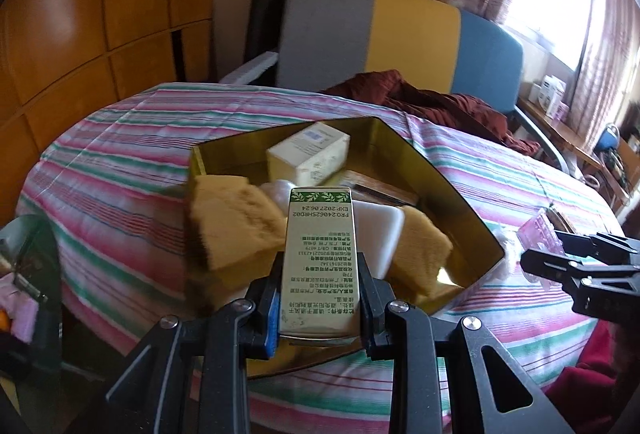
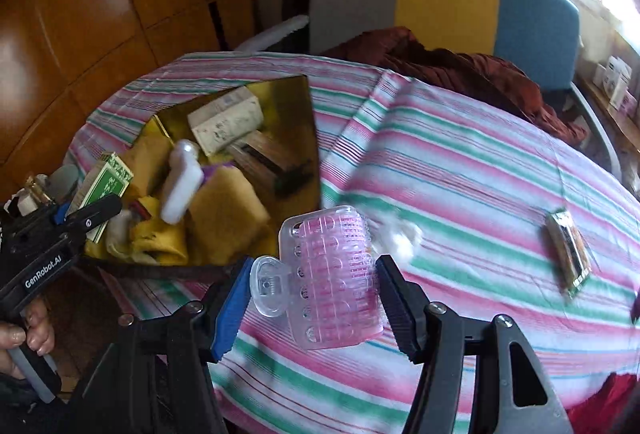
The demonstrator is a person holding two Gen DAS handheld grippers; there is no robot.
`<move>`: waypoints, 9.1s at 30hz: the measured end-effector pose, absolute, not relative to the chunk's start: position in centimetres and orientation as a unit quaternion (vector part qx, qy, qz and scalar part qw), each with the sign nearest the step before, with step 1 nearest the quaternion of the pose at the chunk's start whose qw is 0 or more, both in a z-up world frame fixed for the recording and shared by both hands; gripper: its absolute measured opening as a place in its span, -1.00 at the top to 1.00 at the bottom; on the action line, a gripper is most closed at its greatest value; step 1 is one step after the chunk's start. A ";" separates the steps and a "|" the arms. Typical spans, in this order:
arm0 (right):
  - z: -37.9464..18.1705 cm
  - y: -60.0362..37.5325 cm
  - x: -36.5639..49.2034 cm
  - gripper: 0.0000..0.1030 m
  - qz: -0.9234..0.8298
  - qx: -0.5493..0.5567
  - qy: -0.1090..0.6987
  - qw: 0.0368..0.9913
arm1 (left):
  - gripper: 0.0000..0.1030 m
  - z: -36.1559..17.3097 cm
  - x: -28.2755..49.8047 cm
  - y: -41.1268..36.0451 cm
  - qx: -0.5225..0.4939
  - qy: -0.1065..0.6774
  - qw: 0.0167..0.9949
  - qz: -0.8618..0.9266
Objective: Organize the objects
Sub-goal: 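Carry the green-labelled box with the left gripper while the right carries the pink roller toward the gold tray, then release the box into the gold tray with the left gripper while the right drops the pink roller there, then move both grippers from the tray toward the wrapped white item and cracker packet, then grasp the plastic-wrapped white item with the left gripper while the right grasps the cracker packet, then carry the wrapped item with the left gripper while the right carries the cracker packet toward the tray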
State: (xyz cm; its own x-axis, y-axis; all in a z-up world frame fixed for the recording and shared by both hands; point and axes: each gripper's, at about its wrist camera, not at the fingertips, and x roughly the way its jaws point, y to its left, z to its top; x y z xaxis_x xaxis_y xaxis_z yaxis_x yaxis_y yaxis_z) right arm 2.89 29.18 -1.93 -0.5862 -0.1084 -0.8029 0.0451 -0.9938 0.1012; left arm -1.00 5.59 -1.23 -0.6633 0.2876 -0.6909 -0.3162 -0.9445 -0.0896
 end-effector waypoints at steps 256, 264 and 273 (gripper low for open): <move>-10.7 48.9 0.5 0.11 -0.815 0.565 -0.051 -0.119 | 0.24 -9.8 3.3 34.4 -0.366 0.210 0.420 0.803; -10.3 48.7 0.7 0.11 -0.819 0.558 -0.054 -0.119 | 0.29 -9.1 3.3 34.0 -0.380 0.219 0.401 0.804; -9.8 47.7 0.8 0.11 -0.832 0.544 -0.048 -0.103 | 0.29 -6.0 4.5 31.5 -0.360 0.206 0.390 0.822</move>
